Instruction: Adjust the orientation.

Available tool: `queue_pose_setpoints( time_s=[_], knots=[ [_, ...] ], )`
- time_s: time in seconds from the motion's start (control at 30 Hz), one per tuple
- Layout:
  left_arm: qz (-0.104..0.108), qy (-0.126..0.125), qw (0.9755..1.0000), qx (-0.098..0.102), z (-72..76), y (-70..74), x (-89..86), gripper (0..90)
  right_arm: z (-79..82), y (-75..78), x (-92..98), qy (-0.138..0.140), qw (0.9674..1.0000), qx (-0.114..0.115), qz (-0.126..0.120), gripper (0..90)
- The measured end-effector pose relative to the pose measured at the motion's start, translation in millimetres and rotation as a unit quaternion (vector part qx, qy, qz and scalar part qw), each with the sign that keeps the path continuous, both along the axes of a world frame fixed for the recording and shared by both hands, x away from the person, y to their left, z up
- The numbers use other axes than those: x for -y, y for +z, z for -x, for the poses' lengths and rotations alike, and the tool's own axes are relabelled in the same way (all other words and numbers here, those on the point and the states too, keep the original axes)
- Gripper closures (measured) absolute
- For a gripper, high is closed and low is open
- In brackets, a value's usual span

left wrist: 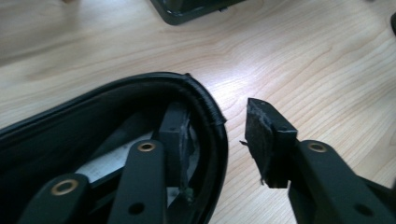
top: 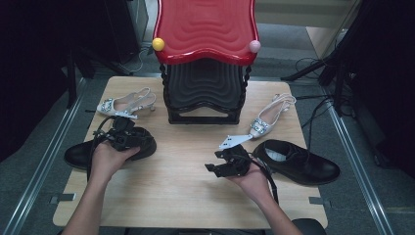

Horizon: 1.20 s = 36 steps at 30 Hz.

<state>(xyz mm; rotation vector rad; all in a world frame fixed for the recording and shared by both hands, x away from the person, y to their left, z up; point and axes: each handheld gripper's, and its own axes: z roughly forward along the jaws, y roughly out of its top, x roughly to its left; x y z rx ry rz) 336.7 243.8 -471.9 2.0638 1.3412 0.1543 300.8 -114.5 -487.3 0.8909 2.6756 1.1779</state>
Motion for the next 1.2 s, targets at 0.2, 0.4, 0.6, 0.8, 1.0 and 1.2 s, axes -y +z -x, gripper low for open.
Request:
queue_pose_setpoints(
  time_s=[0.2,0.4,0.6,0.8,1.0,1.2],
  knots=[
    [-0.012,0.006,0.9999,-0.001,-4.1,-2.0,2.4,62.2,2.1,-1.1,3.3,-0.005,1.0,0.001,0.001,40.0],
    [-0.032,0.007,0.9993,-0.016,-11.4,-6.9,7.7,61.2,4.9,-2.4,8.4,-0.016,0.9999,-0.001,0.002,39.6],
    [-0.06,0.005,0.998,-0.017,-15.8,-9.2,11.6,66.9,7.6,-3.4,12.6,-0.023,0.9997,-0.001,0.006,39.5],
    [-0.033,-0.002,0.999,-0.032,-14.9,-5.8,5.5,71.1,6.8,-3.0,14.6,-0.024,0.9997,-0.002,0.003,39.7],
    [-0.014,-0.01,0.9994,-0.028,-6.5,7.0,-0.2,75.0,4.2,-2.1,14.7,-0.021,0.9998,-0.004,-0.001,40.3],
    [0.007,-0.008,0.9999,0.002,16.3,36.0,2.9,79.7,0.1,-0.4,10.2,-0.015,0.9998,-0.009,-0.012,40.7]
  ],
)
